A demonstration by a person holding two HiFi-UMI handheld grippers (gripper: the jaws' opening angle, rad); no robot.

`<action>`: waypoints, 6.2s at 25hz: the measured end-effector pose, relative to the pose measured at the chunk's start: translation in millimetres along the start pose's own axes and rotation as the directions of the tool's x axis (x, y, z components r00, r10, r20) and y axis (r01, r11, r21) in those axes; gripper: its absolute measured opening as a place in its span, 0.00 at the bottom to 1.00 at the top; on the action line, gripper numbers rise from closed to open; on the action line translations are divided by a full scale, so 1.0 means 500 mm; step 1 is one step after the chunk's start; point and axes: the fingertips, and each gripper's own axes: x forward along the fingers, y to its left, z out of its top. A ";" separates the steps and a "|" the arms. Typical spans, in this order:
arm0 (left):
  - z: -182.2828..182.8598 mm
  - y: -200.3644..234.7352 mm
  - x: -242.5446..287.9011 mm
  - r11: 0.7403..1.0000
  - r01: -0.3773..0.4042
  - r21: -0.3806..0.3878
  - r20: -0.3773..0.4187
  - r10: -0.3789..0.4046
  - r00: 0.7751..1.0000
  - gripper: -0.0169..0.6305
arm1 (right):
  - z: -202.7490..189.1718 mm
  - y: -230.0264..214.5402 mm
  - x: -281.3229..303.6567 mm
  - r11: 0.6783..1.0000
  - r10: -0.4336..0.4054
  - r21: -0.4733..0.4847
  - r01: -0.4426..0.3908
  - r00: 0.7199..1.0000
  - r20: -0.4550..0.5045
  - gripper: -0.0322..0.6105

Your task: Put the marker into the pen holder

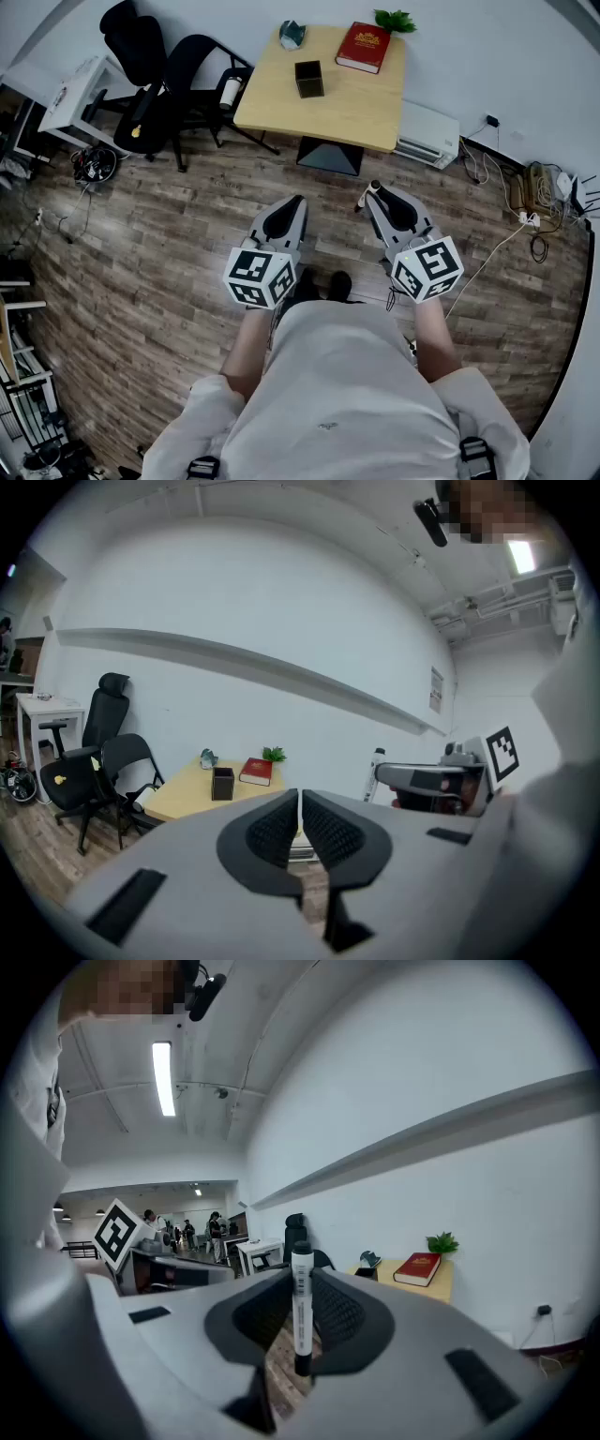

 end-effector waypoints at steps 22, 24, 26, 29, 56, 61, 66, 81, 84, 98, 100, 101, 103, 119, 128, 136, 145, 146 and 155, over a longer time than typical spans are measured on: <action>-0.024 0.012 -0.032 0.999 -0.045 -0.007 -0.020 0.045 0.999 0.05 | -0.031 -0.007 0.003 0.998 -0.004 0.056 0.004 1.000 -0.003 0.16; -0.024 0.019 -0.030 0.999 -0.046 -0.012 -0.019 0.045 0.999 0.05 | -0.035 -0.007 0.010 0.998 -0.002 0.056 0.003 1.000 -0.009 0.16; -0.023 0.028 -0.026 0.999 -0.045 -0.018 -0.019 0.044 0.999 0.05 | -0.034 -0.007 0.018 0.998 -0.002 0.055 0.003 1.000 -0.014 0.16; -0.012 0.050 -0.011 0.999 -0.044 -0.027 -0.015 0.043 0.999 0.05 | -0.024 -0.013 0.039 0.999 -0.005 0.048 0.006 1.000 -0.019 0.16; 0.120 0.298 0.212 0.998 0.036 -0.049 -0.022 -0.037 0.999 0.05 | 0.064 -0.140 0.336 0.996 -0.079 0.044 0.082 0.995 -0.054 0.16; 0.133 0.352 0.232 0.998 0.047 -0.050 -0.028 -0.049 0.998 0.05 | 0.077 -0.139 0.399 0.995 -0.085 0.049 0.088 0.995 -0.050 0.16; 0.148 0.403 0.250 0.995 0.078 -0.056 -0.019 -0.079 0.997 0.05 | 0.085 -0.132 0.458 0.994 -0.095 0.052 0.097 0.994 -0.054 0.16; 0.144 0.501 0.288 0.992 0.097 -0.081 -0.063 -0.102 0.993 0.05 | 0.072 -0.116 0.555 0.991 -0.094 0.083 0.100 0.993 -0.078 0.16; 0.140 0.499 0.301 0.991 0.103 -0.086 -0.067 -0.109 0.992 0.05 | 0.068 -0.130 0.561 0.991 -0.095 0.089 0.103 0.992 -0.081 0.16; 0.199 0.548 0.437 0.995 0.045 -0.089 -0.071 -0.052 0.996 0.05 | 0.098 -0.264 0.678 0.993 -0.043 0.107 0.052 0.995 -0.092 0.16; 0.210 0.555 0.462 0.995 0.036 -0.090 -0.070 -0.043 0.997 0.05 | 0.107 -0.288 0.700 0.993 -0.031 0.108 0.041 0.996 -0.089 0.16; 0.214 0.557 0.474 0.995 0.031 -0.091 -0.072 -0.038 0.997 0.05 | 0.111 -0.300 0.710 0.993 -0.026 0.110 0.035 0.996 -0.088 0.16; 0.222 0.560 0.498 0.996 0.017 -0.091 -0.074 -0.024 0.997 0.05 | 0.119 -0.325 0.728 0.993 -0.013 0.112 0.023 0.996 -0.085 0.16; 0.265 0.582 0.661 0.983 -0.139 -0.117 -0.074 0.131 0.989 0.05 | 0.141 -0.491 0.861 0.982 0.152 0.133 -0.137 0.983 -0.107 0.16; 0.250 0.581 0.715 0.971 -0.191 -0.142 -0.102 0.178 0.979 0.05 | 0.124 -0.561 0.918 0.973 0.204 0.135 -0.185 0.968 -0.144 0.16; 0.236 0.588 0.719 0.965 -0.205 -0.162 -0.123 0.186 0.975 0.05 | 0.093 -0.577 0.954 0.973 0.209 0.142 -0.185 0.961 -0.181 0.16; 0.228 0.616 0.725 0.971 -0.167 -0.171 -0.133 0.145 0.980 0.05 | 0.044 -0.576 0.987 0.981 0.165 0.142 -0.134 0.959 -0.232 0.16; 0.229 0.619 0.727 0.972 -0.160 -0.171 -0.134 0.138 0.981 0.05 | 0.039 -0.576 0.991 0.981 0.160 0.142 -0.129 0.958 -0.237 0.16; 0.221 0.647 0.742 0.979 -0.105 -0.176 -0.164 0.076 0.983 0.05 | -0.006 -0.582 1.028 0.986 0.112 0.151 -0.070 0.950 -0.291 0.16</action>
